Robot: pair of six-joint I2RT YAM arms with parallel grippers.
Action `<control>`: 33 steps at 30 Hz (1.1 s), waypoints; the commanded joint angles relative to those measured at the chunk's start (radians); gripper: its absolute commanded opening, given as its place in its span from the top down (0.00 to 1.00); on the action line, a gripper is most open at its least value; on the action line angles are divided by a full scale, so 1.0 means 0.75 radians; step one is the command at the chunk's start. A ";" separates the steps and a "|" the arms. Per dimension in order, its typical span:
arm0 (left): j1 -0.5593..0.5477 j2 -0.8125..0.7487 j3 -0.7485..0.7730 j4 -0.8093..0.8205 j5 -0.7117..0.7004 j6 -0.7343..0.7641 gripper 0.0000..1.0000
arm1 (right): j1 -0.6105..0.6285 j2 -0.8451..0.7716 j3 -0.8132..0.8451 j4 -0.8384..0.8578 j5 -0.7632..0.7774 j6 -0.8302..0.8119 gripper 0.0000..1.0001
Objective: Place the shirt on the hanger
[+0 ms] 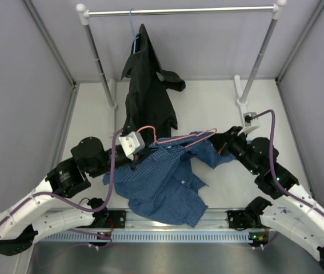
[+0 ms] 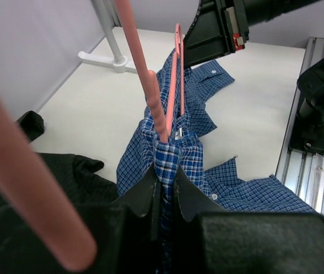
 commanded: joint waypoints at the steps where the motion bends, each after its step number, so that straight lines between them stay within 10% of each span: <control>1: 0.001 -0.068 -0.037 0.060 0.062 0.034 1.00 | -0.184 0.027 0.067 -0.194 -0.175 -0.060 1.00; 20: 0.001 -0.069 -0.074 -0.134 -0.239 0.067 1.00 | -0.483 0.326 0.362 -0.499 -0.208 -0.250 1.00; 33: -0.005 0.154 0.022 -0.136 -0.251 0.000 1.00 | -0.460 0.117 0.354 -0.307 -0.641 -0.073 1.00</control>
